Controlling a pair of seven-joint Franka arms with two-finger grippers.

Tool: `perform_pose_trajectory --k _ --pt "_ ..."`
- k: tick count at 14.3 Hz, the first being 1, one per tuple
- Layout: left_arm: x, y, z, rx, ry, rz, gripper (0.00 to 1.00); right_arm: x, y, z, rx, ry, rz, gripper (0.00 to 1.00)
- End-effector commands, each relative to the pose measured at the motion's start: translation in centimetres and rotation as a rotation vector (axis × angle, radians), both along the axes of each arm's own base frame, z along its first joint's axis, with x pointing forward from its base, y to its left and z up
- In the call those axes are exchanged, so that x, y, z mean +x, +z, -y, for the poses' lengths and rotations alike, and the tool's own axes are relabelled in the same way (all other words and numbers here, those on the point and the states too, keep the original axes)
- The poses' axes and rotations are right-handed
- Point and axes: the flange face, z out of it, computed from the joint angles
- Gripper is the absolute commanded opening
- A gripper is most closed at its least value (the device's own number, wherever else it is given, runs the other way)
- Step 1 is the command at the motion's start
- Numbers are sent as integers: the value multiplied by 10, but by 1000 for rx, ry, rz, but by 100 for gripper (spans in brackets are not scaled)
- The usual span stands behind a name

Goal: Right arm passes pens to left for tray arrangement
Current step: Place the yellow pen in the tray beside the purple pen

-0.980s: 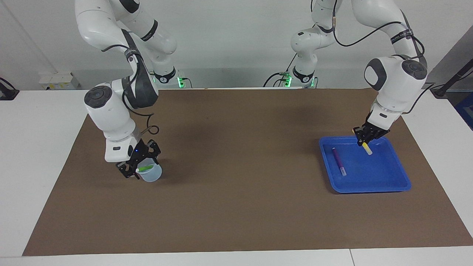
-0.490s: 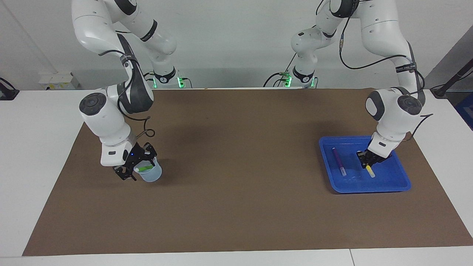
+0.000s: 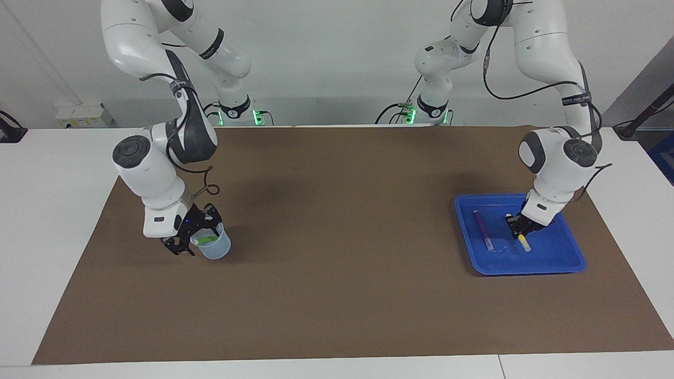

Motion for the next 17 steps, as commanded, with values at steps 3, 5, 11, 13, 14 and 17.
perform_pose_trajectory --k 3,5,11,13,14,17 --pt "-8 -1 6 5 34 -3 0 -3 6 2 -7 15 -9 77" --pt "-8 -1 7 5 33 -5 0 -2 8 2 -8 14 -6 77" --pt "-8 -1 8 5 31 -3 62 -2 15 1 -17 15 -21 61" --pt "-8 -1 8 5 31 -5 63 -3 14 1 -17 15 -22 57" --pt "-8 0 8 5 31 -3 63 -3 14 1 -18 16 -26 55" --pt "-7 5 8 9 25 -19 97 -4 17 -1 -20 18 -24 52"
